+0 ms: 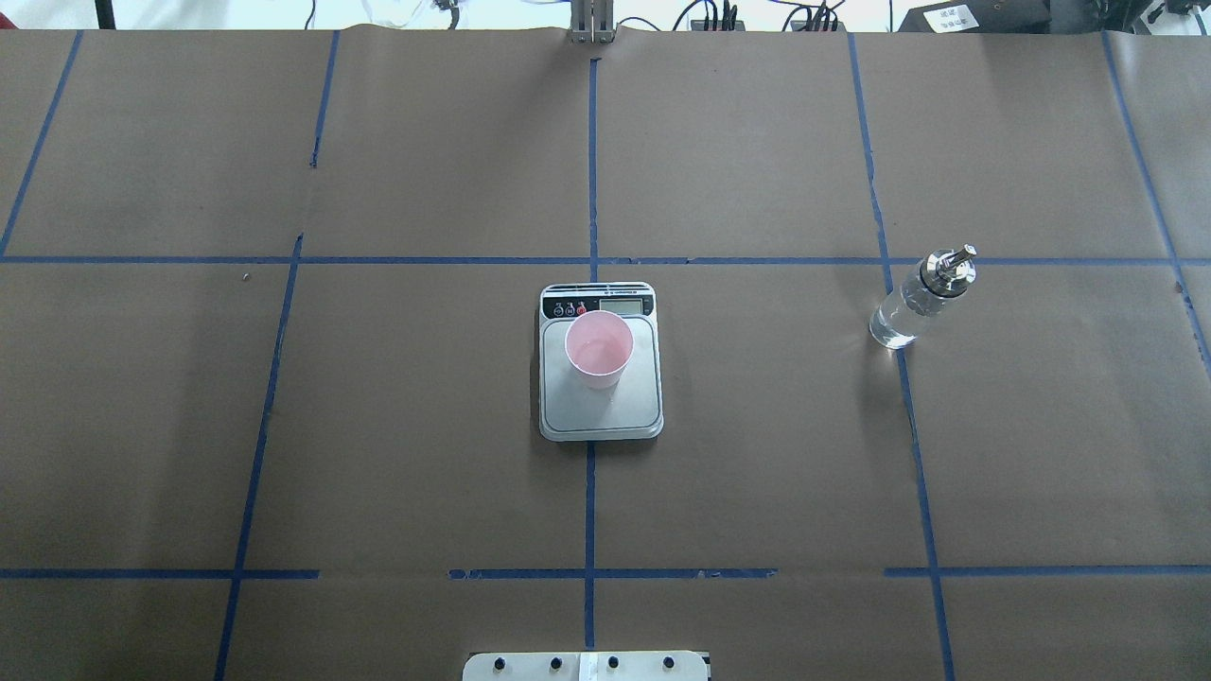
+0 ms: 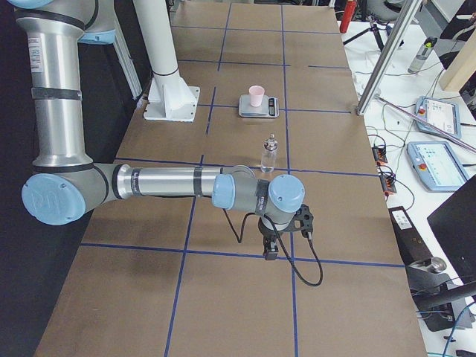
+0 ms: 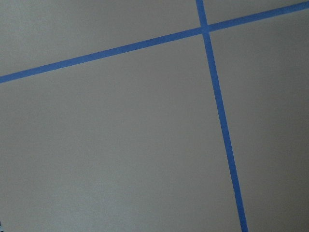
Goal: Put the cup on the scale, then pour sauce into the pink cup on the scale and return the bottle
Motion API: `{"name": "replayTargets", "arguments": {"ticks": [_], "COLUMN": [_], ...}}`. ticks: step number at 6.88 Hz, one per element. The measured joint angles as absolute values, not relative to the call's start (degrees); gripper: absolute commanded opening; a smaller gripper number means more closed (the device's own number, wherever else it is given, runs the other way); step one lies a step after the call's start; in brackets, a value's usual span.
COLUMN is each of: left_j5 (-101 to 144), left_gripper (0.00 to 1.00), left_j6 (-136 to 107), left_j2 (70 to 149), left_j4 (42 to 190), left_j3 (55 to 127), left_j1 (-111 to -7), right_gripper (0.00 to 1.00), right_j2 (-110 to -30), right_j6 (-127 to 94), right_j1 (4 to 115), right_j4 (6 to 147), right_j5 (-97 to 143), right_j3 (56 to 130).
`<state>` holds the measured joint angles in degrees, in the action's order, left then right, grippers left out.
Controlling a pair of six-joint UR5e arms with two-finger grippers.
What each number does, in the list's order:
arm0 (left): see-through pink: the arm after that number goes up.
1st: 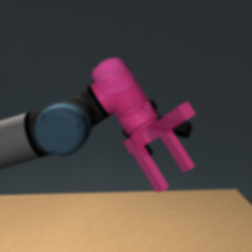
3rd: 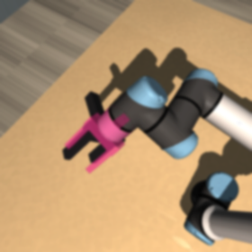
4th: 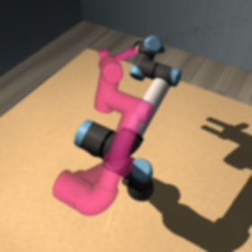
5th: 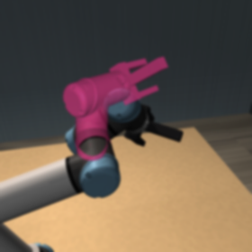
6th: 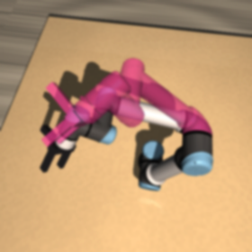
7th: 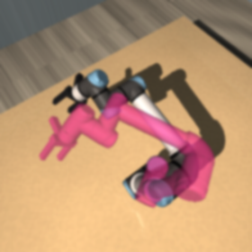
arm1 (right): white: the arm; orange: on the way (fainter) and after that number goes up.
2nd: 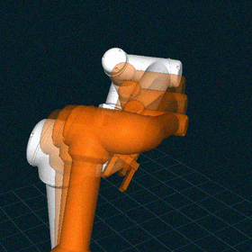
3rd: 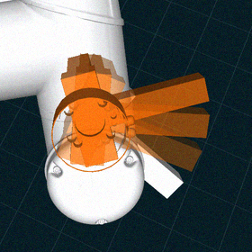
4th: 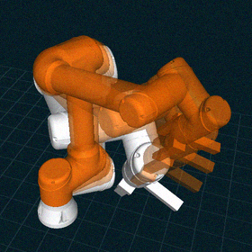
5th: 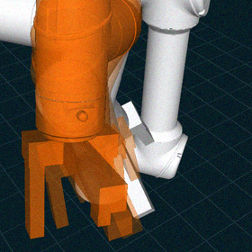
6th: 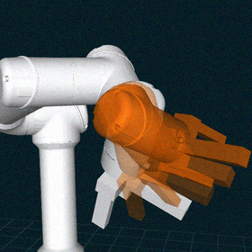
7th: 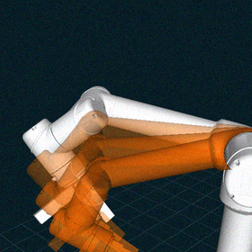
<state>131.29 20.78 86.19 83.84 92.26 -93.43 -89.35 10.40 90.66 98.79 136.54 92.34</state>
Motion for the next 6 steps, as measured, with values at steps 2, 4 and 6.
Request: {"name": "replayTargets", "arguments": {"ticks": [2,4,6], "left_j5": [131.3,131.5,131.5], "left_gripper": [1.00,1.00,1.00], "left_j6": [18.7,8.6,3.2], "left_j2": [86.1,86.1,85.6], "left_j4": [86.3,90.2,96.6], "left_j3": [90.7,90.7,90.7], "left_j1": [-93.4,-93.4,-93.5], "right_gripper": [1.00,1.00,1.00], "right_j2": [-89.5,-89.6,-89.5], "right_j6": [10.4,10.3,9.7], "right_j1": [90.8,90.9,90.9], "right_j4": [98.8,98.8,98.8], "right_j5": [136.7,136.7,136.7], "right_j3": [92.3,92.3,92.3]}}
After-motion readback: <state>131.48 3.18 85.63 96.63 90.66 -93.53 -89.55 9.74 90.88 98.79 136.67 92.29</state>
